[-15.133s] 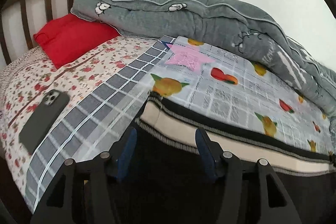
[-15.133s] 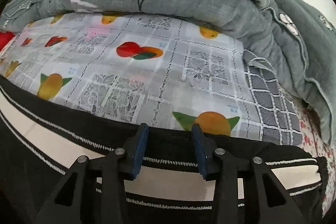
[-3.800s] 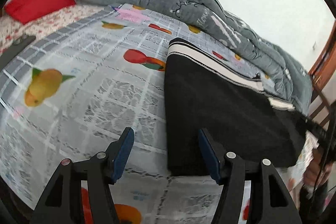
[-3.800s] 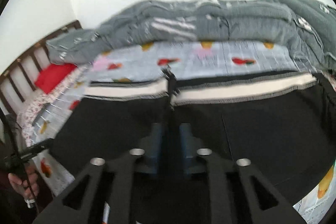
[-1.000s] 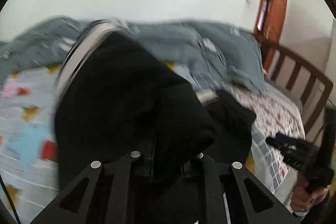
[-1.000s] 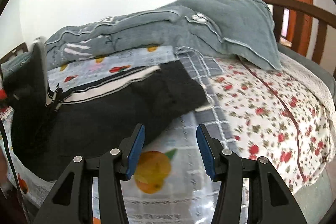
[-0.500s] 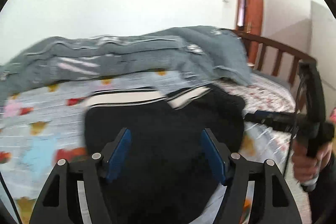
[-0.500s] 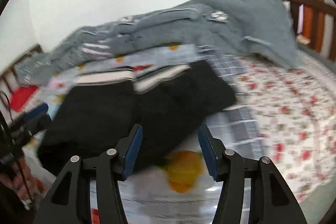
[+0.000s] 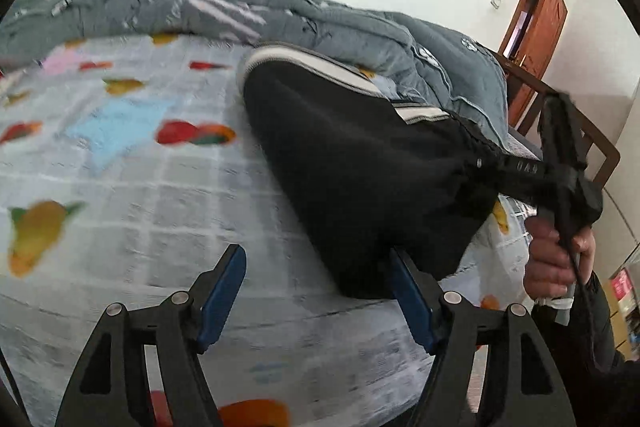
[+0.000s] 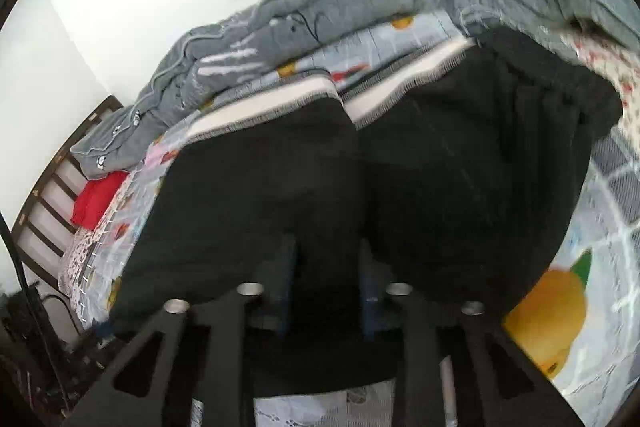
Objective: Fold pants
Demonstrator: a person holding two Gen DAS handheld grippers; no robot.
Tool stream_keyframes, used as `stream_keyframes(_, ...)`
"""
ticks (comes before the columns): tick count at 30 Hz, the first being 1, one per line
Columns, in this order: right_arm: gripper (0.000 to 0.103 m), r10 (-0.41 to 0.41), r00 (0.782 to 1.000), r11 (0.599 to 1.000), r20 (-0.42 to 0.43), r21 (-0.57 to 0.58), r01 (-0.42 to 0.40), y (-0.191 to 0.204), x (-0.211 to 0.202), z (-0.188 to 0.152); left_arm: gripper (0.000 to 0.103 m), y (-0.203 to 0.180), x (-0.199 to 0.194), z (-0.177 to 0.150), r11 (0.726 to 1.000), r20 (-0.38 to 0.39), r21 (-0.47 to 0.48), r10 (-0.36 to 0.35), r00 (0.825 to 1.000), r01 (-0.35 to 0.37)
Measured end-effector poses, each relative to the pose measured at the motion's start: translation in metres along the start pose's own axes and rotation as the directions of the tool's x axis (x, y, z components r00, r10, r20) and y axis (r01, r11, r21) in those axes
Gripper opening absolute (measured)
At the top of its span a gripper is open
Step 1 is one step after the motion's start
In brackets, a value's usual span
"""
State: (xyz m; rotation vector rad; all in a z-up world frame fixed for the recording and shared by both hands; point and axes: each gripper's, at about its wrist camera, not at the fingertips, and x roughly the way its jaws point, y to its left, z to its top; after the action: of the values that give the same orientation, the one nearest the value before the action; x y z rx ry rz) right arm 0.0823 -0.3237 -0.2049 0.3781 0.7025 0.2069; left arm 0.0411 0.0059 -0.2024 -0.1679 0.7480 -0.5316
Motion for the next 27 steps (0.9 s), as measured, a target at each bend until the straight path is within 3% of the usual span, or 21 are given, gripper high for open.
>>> stream_keyframes(2, 0.011, 0.012, 1.0, 1.0, 0.026, -0.014, -0.011, 0.0, -0.007, 0.007, 0.071, -0.012, 0.017, -0.002, 1.0, -0.021, 0.002, 0.013, 1.0, -0.013)
stream_keyframes(6, 0.01, -0.02, 0.99, 0.996, 0.136, -0.082, 0.031, -0.003, -0.041, 0.03, 0.075, -0.05, 0.042, -0.007, 0.968, -0.002, 0.156, 0.201, 0.98, -0.198)
stream_keyframes(8, 0.009, -0.047, 0.979, 0.994, 0.2, -0.087, 0.066, -0.011, -0.061, 0.045, 0.075, -0.065, 0.047, -0.005, 0.952, 0.006, 0.202, 0.235, 0.972, -0.231)
stream_keyframes(12, 0.009, -0.152, 0.938, 0.983, 0.313, -0.055, 0.178, -0.055, -0.104, 0.065, 0.08, -0.081, 0.043, 0.004, 0.968, 0.037, 0.201, 0.143, 0.989, -0.148)
stream_keyframes(16, 0.009, -0.367, 0.909, 0.926, 0.197, -0.01, 0.376, -0.113, -0.075, 0.05, 0.081, -0.105, 0.062, 0.006, 0.966, -0.013, 0.242, 0.096, 0.995, -0.09)
stream_keyframes(18, 0.009, -0.387, 0.911, 0.921, 0.141, 0.013, 0.389, -0.134, -0.055, 0.033, 0.081, -0.109, 0.07, 0.002, 0.968, -0.033, 0.237, 0.093, 0.995, -0.082)
stream_keyframes(21, 0.017, -0.401, 0.9, 0.912, 0.171, -0.014, 0.409, -0.127, -0.068, 0.031, 0.078, -0.103, 0.06, 0.0, 0.977, -0.033, 0.212, 0.024, 0.999, -0.016)
stream_keyframes(23, 0.028, -0.41, 0.892, 0.907, 0.191, -0.018, 0.421, -0.125, -0.08, 0.037, 0.078, -0.095, 0.042, -0.004, 0.979, -0.027, 0.199, -0.044, 0.999, 0.049)
stream_keyframes(27, 0.036, -0.424, 0.882, 0.898, 0.203, -0.033, 0.439, -0.123, -0.083, 0.051, 0.078, -0.079, 0.019, -0.002, 0.981, 0.01, 0.184, -0.068, 0.998, 0.065)
